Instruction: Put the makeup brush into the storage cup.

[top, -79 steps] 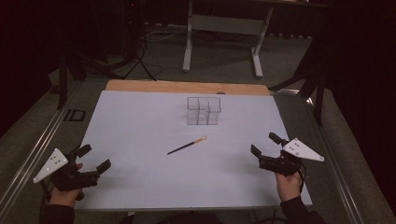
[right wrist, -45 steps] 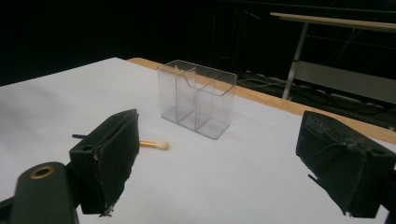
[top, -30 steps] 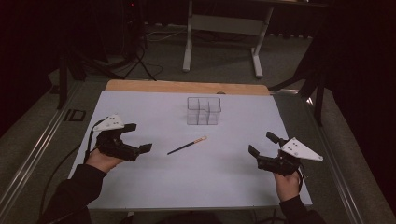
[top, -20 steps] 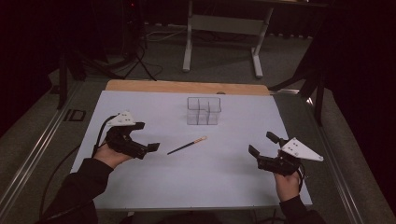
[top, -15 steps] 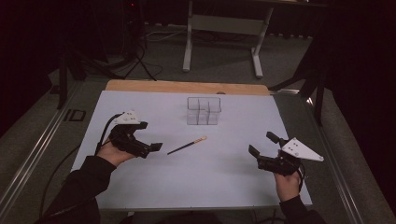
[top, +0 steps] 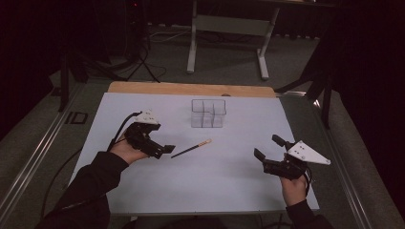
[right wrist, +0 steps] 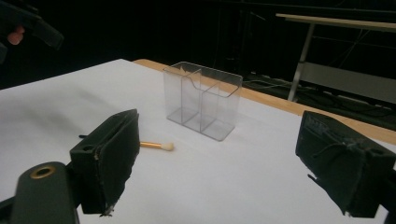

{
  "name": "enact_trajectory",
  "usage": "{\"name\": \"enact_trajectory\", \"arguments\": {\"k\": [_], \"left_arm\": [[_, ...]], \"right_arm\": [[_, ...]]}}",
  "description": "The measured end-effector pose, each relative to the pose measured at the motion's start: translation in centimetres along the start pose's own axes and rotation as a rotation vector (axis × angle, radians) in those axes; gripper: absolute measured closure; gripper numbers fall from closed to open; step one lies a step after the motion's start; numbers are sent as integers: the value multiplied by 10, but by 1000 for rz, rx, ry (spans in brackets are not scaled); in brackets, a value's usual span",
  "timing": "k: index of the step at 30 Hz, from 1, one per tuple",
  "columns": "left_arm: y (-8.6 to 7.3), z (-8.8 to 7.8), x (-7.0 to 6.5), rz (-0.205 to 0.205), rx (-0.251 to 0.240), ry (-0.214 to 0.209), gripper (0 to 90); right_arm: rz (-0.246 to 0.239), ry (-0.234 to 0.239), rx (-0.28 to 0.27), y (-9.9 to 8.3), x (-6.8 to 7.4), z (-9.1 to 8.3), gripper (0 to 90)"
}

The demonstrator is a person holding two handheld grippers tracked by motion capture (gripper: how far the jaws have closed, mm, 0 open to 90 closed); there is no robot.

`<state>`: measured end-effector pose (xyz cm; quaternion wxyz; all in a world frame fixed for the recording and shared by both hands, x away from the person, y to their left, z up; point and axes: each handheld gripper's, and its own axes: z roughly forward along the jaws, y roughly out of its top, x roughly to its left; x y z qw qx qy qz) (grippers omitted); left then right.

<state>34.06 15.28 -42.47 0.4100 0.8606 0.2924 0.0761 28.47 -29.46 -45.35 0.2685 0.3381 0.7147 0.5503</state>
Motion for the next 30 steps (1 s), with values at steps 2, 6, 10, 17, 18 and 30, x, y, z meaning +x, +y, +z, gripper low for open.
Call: {"name": "enact_trajectory", "arguments": {"k": [2,6,10,17,18,30], "left_arm": [[3,4,0,10,19,-2,0],[8,13,-2,28,54,-7,0],[10,22,-3,39,78,-20,0],[14,35,0,51,113,-15,0],[14,37,0,56,119,-16,0],[19,62,-2,100,190,-36,20]], "right_arm": [[0,1,2,0,0,0,134],[0,-1,1,0,0,0,134],[2,0,1,0,0,0,135],[4,2,2,0,0,0,135],[4,3,3,0,0,0,135],[4,2,2,0,0,0,135]]}}
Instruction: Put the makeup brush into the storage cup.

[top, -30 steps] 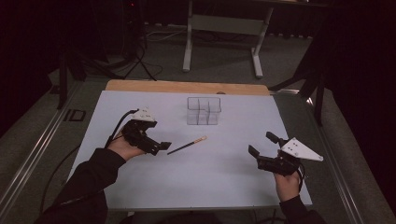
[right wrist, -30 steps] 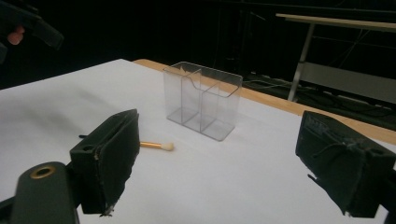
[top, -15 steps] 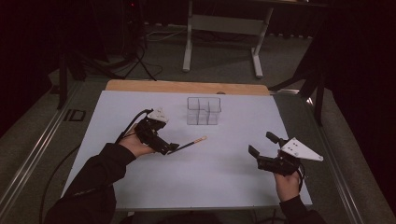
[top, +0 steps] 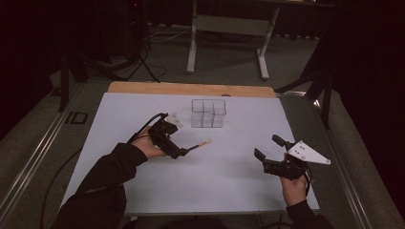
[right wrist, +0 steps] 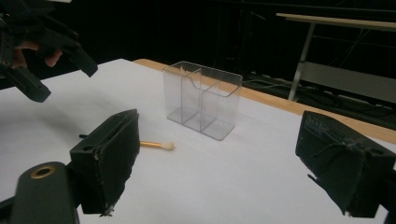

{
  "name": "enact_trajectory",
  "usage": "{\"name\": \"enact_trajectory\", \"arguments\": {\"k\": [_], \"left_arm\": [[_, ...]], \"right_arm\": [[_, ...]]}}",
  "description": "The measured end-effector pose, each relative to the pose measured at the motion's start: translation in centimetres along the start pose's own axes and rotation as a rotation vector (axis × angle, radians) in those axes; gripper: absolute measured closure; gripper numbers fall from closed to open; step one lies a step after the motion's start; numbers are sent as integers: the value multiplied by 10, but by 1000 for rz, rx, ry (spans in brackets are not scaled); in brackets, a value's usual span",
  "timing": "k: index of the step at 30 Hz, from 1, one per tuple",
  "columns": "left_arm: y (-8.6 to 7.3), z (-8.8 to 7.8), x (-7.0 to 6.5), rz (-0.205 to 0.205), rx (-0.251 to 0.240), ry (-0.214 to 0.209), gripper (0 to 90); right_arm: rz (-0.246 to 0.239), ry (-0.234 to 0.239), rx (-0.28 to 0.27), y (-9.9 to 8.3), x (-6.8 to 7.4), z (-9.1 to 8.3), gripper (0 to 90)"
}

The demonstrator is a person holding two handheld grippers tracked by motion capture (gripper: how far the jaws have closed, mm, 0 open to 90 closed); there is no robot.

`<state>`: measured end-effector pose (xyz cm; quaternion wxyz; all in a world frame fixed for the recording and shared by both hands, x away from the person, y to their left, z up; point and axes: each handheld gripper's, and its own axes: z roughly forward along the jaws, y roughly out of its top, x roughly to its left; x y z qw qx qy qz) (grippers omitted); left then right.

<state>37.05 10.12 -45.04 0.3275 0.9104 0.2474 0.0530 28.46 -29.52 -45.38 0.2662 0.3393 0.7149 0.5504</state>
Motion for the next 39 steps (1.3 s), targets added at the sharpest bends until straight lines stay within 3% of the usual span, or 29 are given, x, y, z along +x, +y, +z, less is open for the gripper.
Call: {"name": "enact_trajectory", "arguments": {"k": [9,18,23,30,39], "left_arm": [[4,19,2,24,70,-30,53],[2,36,10,10,143,-38,109],[5,42,13,17,178,-52,186],[9,51,16,59,259,-59,305],[12,63,16,61,314,-73,445]], "right_arm": [[-2,0,-4,0,0,0,135],[3,0,0,0,0,0,136],[3,1,0,0,0,0,136],[-1,-5,-6,0,0,-1,136],[3,0,-1,0,0,0,136]]}}
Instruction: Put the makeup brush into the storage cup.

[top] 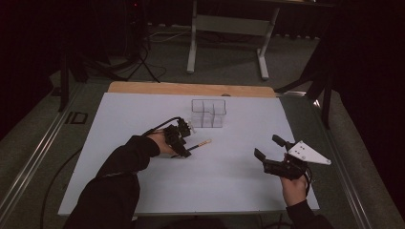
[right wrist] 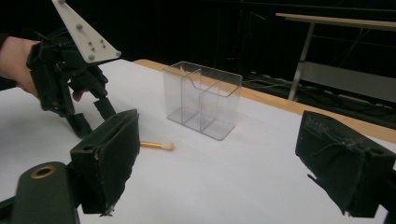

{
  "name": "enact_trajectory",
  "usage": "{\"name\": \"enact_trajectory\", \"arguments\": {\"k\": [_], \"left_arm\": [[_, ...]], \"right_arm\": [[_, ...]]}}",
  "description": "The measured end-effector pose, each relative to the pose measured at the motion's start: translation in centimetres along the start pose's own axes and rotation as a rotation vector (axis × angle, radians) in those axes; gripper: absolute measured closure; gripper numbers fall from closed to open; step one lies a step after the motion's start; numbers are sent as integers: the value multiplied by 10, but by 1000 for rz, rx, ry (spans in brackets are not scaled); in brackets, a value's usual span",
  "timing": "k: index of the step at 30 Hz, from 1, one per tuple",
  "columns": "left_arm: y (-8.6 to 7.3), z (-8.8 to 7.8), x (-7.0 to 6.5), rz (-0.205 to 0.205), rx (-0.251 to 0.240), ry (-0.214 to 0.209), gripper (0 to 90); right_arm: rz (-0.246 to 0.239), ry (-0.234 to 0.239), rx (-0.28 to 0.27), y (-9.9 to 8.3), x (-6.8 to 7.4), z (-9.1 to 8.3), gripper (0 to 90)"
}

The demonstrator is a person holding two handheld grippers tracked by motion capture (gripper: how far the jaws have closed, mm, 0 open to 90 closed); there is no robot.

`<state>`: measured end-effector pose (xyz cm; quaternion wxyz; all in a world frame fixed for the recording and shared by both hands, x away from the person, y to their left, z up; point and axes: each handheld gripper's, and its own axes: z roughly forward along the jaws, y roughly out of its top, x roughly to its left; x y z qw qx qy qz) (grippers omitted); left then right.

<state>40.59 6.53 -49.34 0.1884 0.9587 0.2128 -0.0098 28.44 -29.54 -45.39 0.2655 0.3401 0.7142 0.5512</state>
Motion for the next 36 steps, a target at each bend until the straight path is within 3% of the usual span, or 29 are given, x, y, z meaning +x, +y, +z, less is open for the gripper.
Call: {"name": "enact_trajectory", "arguments": {"k": [7,13,18,22,33,36], "left_arm": [[4,7,3,-33,50,14,565],[7,12,4,-34,87,14,647],[10,20,3,-26,167,30,698],[12,24,2,-18,190,25,736],[17,26,-1,-9,229,63,812],[19,27,-2,-52,245,74,835]], "right_arm": [[0,3,2,0,0,0,136],[-2,4,3,0,0,1,136],[-1,4,4,0,0,1,136],[-2,5,3,0,0,1,136],[-6,5,4,0,0,1,136],[-8,4,4,0,0,1,136]]}}
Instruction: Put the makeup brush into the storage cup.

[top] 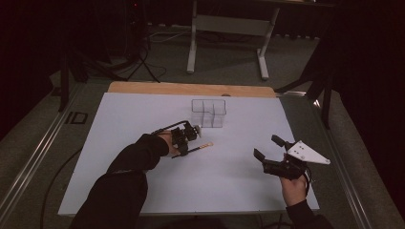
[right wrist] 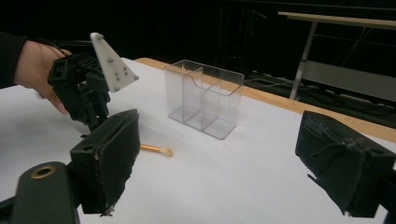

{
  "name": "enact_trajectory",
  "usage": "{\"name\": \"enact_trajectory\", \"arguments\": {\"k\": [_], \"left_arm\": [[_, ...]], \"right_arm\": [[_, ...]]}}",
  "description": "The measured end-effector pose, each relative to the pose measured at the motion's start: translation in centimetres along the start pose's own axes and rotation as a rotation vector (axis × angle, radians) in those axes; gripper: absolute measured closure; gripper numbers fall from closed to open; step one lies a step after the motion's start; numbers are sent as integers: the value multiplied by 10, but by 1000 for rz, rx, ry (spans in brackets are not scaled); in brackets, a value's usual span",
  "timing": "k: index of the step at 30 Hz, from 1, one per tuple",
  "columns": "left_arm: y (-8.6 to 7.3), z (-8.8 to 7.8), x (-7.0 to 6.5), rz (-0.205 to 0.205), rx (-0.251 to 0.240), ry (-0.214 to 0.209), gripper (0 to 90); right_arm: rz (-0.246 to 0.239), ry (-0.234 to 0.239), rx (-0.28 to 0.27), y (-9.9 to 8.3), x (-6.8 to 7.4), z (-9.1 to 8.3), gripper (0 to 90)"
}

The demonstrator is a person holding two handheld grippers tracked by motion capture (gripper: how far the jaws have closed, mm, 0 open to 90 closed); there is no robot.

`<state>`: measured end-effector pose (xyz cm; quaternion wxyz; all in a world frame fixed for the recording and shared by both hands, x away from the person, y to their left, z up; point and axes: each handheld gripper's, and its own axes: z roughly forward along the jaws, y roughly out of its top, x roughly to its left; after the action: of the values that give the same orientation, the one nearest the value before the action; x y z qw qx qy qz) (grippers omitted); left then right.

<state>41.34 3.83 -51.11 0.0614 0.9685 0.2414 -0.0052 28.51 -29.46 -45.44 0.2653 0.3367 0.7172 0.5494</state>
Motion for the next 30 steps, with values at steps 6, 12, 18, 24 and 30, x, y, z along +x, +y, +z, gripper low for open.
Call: {"name": "enact_trajectory", "arguments": {"k": [6,12,18,24,30], "left_arm": [[-1,0,-2,14,-8,12,845],[-11,-7,1,-41,-104,-22,846],[-20,-16,-2,-38,-166,-11,847],[-30,-26,-4,-61,-230,-32,847],[-42,-36,-2,-108,-325,-28,846]], "right_arm": [[4,1,2,0,0,0,136],[10,-1,0,0,-1,0,136],[13,2,4,-1,-1,1,136],[10,2,9,-1,-1,2,136],[15,3,14,-2,-1,2,136]]}}
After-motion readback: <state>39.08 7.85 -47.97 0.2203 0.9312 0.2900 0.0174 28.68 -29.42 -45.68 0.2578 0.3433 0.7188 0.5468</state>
